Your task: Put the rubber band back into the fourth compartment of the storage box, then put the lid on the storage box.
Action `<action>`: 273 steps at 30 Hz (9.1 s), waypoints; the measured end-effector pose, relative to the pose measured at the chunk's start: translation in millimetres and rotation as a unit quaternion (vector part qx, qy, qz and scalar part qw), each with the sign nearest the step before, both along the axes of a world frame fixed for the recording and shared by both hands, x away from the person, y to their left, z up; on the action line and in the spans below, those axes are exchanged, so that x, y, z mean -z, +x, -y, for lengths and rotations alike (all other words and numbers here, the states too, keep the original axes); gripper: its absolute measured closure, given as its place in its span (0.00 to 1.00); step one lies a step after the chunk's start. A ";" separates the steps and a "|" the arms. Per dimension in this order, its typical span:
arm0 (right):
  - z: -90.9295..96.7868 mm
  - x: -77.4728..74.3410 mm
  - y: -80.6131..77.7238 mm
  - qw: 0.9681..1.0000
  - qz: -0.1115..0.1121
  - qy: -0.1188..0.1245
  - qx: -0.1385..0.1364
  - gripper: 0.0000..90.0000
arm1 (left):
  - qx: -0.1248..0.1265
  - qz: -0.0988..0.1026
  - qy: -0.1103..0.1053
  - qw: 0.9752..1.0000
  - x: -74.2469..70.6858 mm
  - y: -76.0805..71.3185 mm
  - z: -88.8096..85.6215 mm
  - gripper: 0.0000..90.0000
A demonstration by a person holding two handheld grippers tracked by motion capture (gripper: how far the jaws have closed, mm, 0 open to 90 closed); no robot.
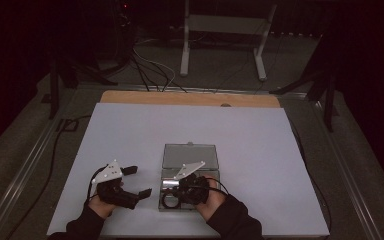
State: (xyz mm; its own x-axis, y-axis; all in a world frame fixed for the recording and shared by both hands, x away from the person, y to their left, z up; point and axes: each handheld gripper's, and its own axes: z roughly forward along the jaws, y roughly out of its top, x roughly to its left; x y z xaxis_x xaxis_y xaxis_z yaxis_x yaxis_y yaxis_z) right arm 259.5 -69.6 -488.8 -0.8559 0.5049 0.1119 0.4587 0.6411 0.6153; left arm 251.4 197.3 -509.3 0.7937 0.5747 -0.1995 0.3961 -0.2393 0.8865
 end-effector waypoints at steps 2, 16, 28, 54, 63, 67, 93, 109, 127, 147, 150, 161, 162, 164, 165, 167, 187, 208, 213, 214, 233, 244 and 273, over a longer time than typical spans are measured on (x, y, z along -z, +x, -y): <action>-1.1 0.8 -0.7 1.000 -0.001 0.000 -0.002 0.92 | 0.000 0.000 0.000 1.000 0.0 -0.1 0.0 0.01; -5.0 10.3 -0.4 1.000 -0.011 -0.007 -0.002 0.85 | 0.001 0.001 0.002 1.000 -0.3 -0.2 0.3 0.01; 7.0 -11.8 0.8 0.999 0.020 0.041 0.015 0.57 | 0.003 0.006 -0.005 1.000 -4.1 -0.8 -0.4 0.01; 81.7 -38.8 18.9 0.983 0.051 0.132 0.115 0.24 | 0.046 0.006 -0.023 0.999 -29.2 12.7 14.5 0.01; 108.3 -42.2 20.7 0.977 0.054 0.155 0.134 0.16 | 0.048 0.009 -0.028 0.998 -38.7 30.9 20.9 0.01; 119.7 -42.7 20.5 0.974 0.056 0.164 0.145 0.14 | 0.047 0.011 -0.030 0.998 -43.4 38.0 24.2 0.01; 146.1 -25.8 12.1 0.967 0.087 0.182 0.156 0.00 | 0.016 -0.019 -0.018 1.000 -43.3 78.9 46.5 0.01; 146.1 -20.3 9.5 0.967 0.093 0.188 0.147 0.00 | -0.008 -0.059 -0.012 0.998 -34.9 86.8 53.4 0.01; 141.5 -13.0 11.6 0.971 0.089 0.172 0.140 0.00 | -0.061 -0.131 -0.022 0.989 -13.7 93.2 55.4 0.01; 140.3 -12.1 11.7 0.972 0.090 0.167 0.136 0.00 | -0.070 -0.247 -0.054 0.965 4.4 101.4 53.5 0.01; 139.5 -11.6 11.5 0.973 0.088 0.165 0.135 0.00 | -0.070 -0.264 -0.056 0.960 7.3 102.3 53.0 0.01; 139.5 -12.3 11.2 0.973 0.088 0.166 0.135 0.00 | -0.064 -0.309 -0.063 0.947 15.2 103.0 52.8 0.09; 139.5 -12.3 11.2 0.973 0.088 0.166 0.134 0.00 | -0.066 -0.312 -0.067 0.945 15.8 103.1 52.3 0.13; 139.5 -12.2 11.3 0.973 0.087 0.166 0.135 0.00 | -0.065 -0.323 -0.077 0.941 17.4 103.9 51.2 0.19; 139.6 -12.1 11.4 0.973 0.086 0.166 0.135 0.00 | -0.064 -0.326 -0.079 0.940 18.3 104.3 50.9 0.19; 139.6 -11.9 11.4 0.973 0.086 0.166 0.135 0.00 | -0.069 -0.328 -0.076 0.939 19.6 104.6 51.0 0.25; 139.3 -12.1 11.7 0.973 0.085 0.168 0.135 0.00 | -0.071 -0.353 -0.091 0.929 29.5 107.9 48.6 0.65; 140.5 -12.4 12.0 0.972 0.081 0.175 0.137 0.00 | -0.067 -0.329 -0.117 0.935 23.6 105.6 43.0 0.81; 140.6 -12.5 12.0 0.972 0.080 0.176 0.137 0.00 | -0.063 -0.311 -0.110 0.942 19.6 104.3 42.9 0.83; 140.5 -12.5 11.9 0.972 0.081 0.175 0.137 0.00 | -0.063 -0.304 -0.105 0.945 18.0 103.2 43.4 0.83; 141.1 -13.3 11.1 0.971 0.077 0.179 0.139 0.00 | -0.022 -0.251 -0.105 0.962 11.8 99.7 37.7 0.91; 140.2 -14.8 10.0 0.970 0.077 0.182 0.140 0.00 | -0.004 -0.184 -0.055 0.981 3.5 91.4 39.1 0.92; 145.5 -21.7 5.8 0.964 0.056 0.215 0.146 0.00 | 0.061 -0.025 -0.008 0.998 2.9 77.6 35.9 0.93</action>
State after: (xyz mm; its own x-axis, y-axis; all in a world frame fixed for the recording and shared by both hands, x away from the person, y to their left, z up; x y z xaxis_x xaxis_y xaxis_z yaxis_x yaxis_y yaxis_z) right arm 265.3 -215.2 -467.2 -0.7029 0.6540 0.2796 0.4959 0.1687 0.8518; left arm 329.0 161.4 -512.2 0.8460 0.4713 -0.2494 0.4093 -0.2743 0.8702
